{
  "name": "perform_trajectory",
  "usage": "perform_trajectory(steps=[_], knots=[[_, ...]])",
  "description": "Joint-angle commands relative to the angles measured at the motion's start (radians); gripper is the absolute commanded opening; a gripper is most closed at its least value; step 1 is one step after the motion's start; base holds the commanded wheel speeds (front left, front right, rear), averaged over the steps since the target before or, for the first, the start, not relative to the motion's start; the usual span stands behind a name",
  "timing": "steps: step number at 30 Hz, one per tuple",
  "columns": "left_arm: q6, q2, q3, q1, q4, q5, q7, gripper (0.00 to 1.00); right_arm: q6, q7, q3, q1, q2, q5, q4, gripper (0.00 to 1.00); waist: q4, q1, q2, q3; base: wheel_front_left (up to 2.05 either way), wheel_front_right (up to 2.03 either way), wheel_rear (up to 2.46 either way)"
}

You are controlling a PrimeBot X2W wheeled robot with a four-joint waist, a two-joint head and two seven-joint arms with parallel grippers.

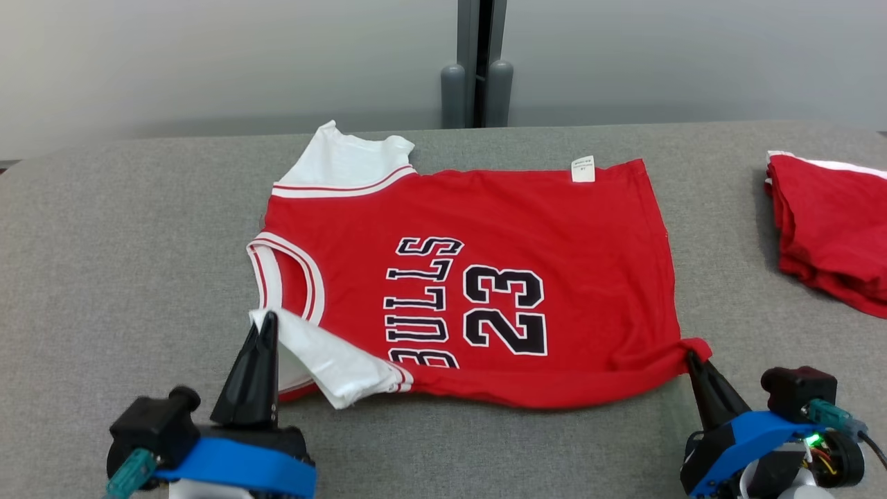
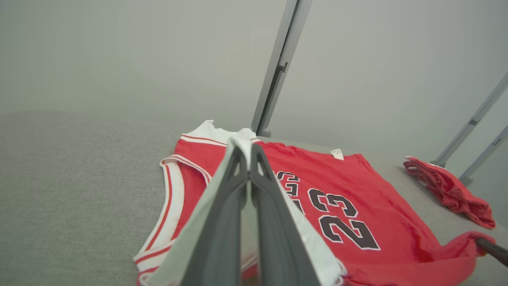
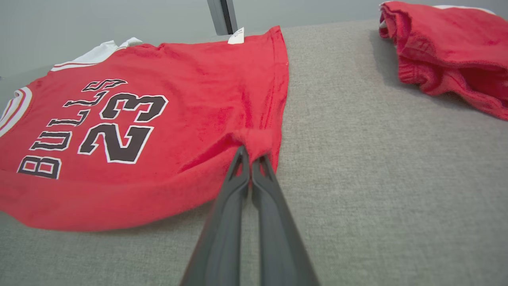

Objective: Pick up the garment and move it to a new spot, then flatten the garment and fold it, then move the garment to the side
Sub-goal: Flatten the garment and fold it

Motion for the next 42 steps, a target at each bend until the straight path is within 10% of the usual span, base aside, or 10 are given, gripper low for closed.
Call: perform_trajectory(steps=[1, 18, 20, 22, 23, 25, 26, 27, 42], knots=[[-0.007, 0.0, 0.003, -0.037, 0.012, 0.007, -0.005, 0.0, 0.0, -0.009, -0.004, -0.02, -0.002, 0.011, 0.006, 0.0, 0.003, 0.0, -0.0001, 0.008, 0.0, 0.0, 0.0], [-0.059, -0.028, -0.008, -0.442, 0.387, 0.069, -0.06, 0.0, 0.0, -0.111, -0.009, -0.273, -0.002, 0.016, 0.184, 0.03, -0.019, 0.0, -0.0001, 0.159, 0.0, 0.0, 0.0], [-0.063, -0.035, -0.01, -0.468, 0.418, 0.074, -0.074, 0.0, 0.0, -0.121, -0.009, -0.291, -0.002, 0.008, 0.205, 0.29, -0.018, 0.0, -0.0001, 0.168, 0.0, 0.0, 0.0], [-0.066, -0.045, -0.009, -0.498, 0.447, 0.079, -0.088, 0.0, 0.0, -0.14, -0.007, -0.305, -0.002, 0.017, 0.222, 1.0, -0.017, 0.0, -0.0001, 0.174, 0.0, 0.0, 0.0], [-0.065, -0.049, -0.009, -0.51, 0.463, 0.081, -0.093, 0.0, 0.0, -0.151, -0.006, -0.312, -0.002, 0.024, 0.23, 1.0, -0.018, 0.0, -0.0001, 0.176, 0.0, 0.0, 0.0], [-0.065, -0.059, -0.008, -0.528, 0.495, 0.085, -0.104, 0.46, 0.0, -0.173, 0.0, -0.322, -0.002, 0.032, 0.245, 1.0, -0.021, 0.0, -0.0001, 0.177, 0.0, 0.0, 0.0], [-0.065, -0.062, -0.006, -0.538, 0.509, 0.089, -0.11, 0.92, 0.0, -0.185, 0.004, -0.326, -0.002, 0.035, 0.249, 1.0, -0.022, 0.0, -0.0001, 0.177, 0.0, 0.0, 0.0], [-0.066, -0.066, -0.001, -0.546, 0.518, 0.087, -0.116, 1.0, 0.0, -0.202, 0.008, -0.332, -0.002, 0.037, 0.249, 1.0, -0.024, 0.0, -0.0001, 0.177, 0.0, 0.0, 0.0], [-0.113, -0.092, 0.107, -0.356, 0.449, 0.113, -0.132, 1.0, 0.0, -0.257, 0.017, -0.25, -0.002, 0.017, 0.189, 1.0, -0.017, 0.0, -0.0001, 0.106, 0.0, 0.0, 0.0]])
